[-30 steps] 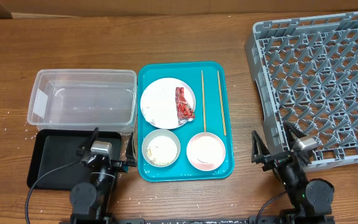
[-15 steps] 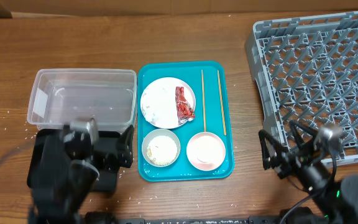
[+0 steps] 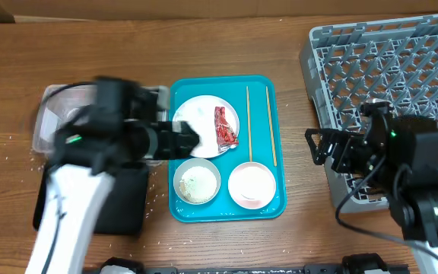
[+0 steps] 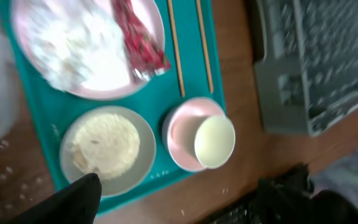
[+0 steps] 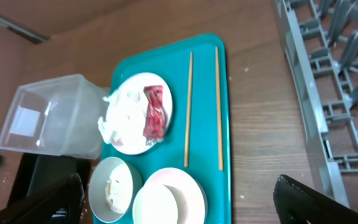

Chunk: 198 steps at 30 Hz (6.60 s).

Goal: Sort waste into correct bins and load items into the dishwasher

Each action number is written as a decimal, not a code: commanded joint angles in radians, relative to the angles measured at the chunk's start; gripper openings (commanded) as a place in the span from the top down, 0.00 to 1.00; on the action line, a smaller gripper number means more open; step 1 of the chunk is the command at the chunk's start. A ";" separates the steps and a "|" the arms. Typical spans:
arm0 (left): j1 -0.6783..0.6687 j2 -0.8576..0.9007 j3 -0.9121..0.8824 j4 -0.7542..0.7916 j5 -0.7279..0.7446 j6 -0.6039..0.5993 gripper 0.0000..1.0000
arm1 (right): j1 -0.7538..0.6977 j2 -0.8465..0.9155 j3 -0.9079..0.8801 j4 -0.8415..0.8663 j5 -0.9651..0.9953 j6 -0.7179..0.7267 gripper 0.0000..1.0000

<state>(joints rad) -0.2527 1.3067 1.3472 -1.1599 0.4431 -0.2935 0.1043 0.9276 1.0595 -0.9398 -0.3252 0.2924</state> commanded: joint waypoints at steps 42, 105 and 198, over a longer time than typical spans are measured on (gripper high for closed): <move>0.096 0.179 0.015 0.101 0.986 0.290 0.96 | 0.050 0.129 0.023 0.253 -0.683 -0.065 0.00; 0.043 0.179 0.015 0.033 0.278 0.095 0.00 | -0.499 0.377 0.023 -0.169 0.261 0.095 0.37; 0.935 0.340 -0.327 -0.396 0.698 0.915 0.96 | -0.229 0.195 0.216 -0.262 -0.401 -0.188 0.08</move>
<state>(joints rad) 0.5945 1.5772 1.0477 -1.4841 0.9649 0.3019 -0.1299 1.1248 1.2568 -1.2037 -0.7254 0.1051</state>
